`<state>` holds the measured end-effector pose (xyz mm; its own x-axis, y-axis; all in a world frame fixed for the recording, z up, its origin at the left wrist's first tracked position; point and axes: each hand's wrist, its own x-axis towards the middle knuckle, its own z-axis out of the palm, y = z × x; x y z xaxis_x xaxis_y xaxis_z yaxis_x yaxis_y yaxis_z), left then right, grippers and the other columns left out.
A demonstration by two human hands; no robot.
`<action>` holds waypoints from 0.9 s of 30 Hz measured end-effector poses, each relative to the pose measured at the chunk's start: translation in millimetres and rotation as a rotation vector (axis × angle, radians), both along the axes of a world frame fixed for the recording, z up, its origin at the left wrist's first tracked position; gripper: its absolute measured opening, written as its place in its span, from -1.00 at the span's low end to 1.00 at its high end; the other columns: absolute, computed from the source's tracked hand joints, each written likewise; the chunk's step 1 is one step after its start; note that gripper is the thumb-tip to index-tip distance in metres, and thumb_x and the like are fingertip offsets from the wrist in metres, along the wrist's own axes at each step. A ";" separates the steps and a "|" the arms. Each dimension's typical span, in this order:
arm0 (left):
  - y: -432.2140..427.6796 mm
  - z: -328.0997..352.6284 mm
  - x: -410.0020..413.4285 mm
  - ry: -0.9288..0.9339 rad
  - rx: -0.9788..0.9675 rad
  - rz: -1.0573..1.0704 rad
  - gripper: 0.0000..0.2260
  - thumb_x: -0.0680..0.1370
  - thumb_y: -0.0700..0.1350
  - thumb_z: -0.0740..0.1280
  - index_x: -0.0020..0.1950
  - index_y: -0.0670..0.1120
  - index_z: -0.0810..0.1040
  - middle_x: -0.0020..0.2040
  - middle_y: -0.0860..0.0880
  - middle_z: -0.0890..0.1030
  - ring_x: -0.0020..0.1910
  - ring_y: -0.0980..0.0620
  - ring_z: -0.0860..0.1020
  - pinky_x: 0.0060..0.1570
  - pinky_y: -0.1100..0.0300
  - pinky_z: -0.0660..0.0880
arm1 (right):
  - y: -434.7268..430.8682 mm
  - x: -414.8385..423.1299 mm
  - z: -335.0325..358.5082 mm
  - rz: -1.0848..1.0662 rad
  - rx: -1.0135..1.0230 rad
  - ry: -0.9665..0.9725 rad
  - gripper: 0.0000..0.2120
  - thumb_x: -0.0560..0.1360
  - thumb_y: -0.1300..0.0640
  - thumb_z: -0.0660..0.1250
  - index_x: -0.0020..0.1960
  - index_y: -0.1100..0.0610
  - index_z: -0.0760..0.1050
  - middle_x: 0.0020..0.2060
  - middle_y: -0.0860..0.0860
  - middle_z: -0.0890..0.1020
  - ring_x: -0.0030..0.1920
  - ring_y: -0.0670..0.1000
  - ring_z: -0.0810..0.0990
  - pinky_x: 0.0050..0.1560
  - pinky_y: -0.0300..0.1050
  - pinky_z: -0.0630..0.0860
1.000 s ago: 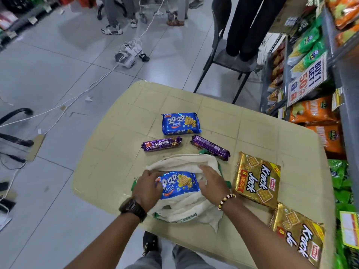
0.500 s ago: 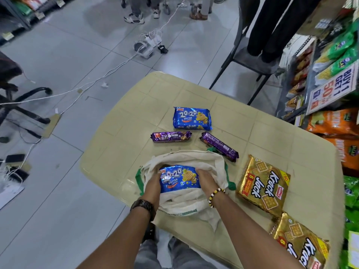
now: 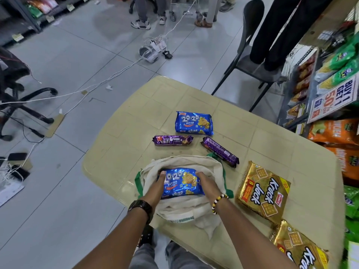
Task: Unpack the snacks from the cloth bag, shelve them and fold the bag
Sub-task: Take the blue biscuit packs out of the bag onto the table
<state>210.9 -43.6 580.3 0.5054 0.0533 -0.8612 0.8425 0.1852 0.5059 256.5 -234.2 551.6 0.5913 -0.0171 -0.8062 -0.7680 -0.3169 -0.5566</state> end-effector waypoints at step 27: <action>-147.6 86.2 105.9 -0.359 -0.059 -0.753 -0.30 0.42 0.57 0.04 0.28 0.18 0.60 0.26 0.09 0.63 0.27 0.10 0.55 0.35 0.06 0.37 | -152.0 -23.6 125.4 -0.407 -0.210 -0.451 -0.66 0.45 -0.15 0.17 0.00 -0.13 0.68 0.13 -0.09 0.66 0.22 -0.04 0.55 0.36 0.13 0.39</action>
<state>316.8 -191.2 666.5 0.6320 -0.4489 -0.6317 0.5407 -0.3285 0.7744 232.9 -386.1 677.0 0.7846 -0.4418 -0.4351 -0.5549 -0.1870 -0.8107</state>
